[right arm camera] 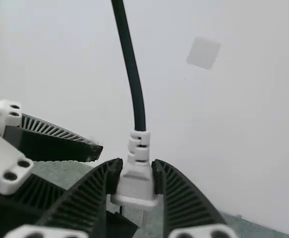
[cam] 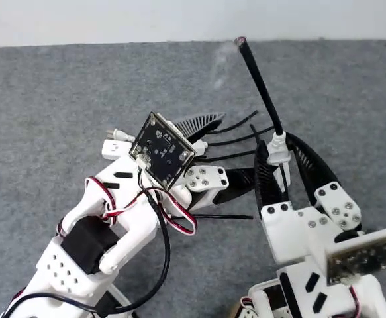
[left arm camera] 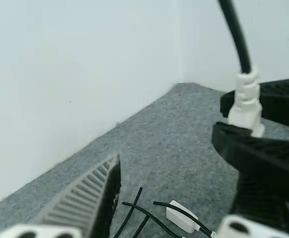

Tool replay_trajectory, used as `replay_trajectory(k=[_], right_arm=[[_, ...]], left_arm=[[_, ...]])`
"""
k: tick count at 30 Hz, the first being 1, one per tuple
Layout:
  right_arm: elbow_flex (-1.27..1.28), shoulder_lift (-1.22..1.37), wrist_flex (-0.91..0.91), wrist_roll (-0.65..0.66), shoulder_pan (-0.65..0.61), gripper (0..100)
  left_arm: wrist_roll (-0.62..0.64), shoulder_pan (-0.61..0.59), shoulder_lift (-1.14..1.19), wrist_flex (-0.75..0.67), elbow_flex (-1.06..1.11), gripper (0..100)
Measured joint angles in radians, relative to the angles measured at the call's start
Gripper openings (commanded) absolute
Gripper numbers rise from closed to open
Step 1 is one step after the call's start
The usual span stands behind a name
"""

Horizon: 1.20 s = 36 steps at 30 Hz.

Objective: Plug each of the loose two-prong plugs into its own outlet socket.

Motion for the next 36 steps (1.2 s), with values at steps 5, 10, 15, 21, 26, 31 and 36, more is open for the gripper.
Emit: replay_trajectory(k=[5, 10, 15, 21, 26, 31, 36], right_arm=[[-0.003, -0.002, 0.028, 0.0, -0.011, 0.9], [-0.005, -0.002, 0.061, -0.002, -0.011, 0.9], [0.0, -0.038, 0.074, -0.002, -0.031, 0.9], [0.031, -0.098, 0.107, 0.002, -0.051, 0.9], [0.043, -0.126, 0.117, 0.002, -0.055, 0.9], [0.044, -0.132, 0.124, 0.002, -0.06, 0.9], [0.043, -0.133, 0.15, 0.002, -0.06, 0.9]], left_arm=[[0.0, 0.002, 0.002, 0.0, 0.002, 35], [0.0, 0.002, 0.002, 0.002, 0.003, 35], [-0.021, 0.003, 0.011, 0.002, 0.003, 35], [-0.034, 0.003, 0.054, 0.002, 0.002, 35], [-0.034, 0.002, 0.057, 0.002, 0.002, 35], [-0.037, -0.002, 0.057, 0.002, 0.002, 35], [-0.051, -0.002, 0.057, 0.002, 0.002, 35]])
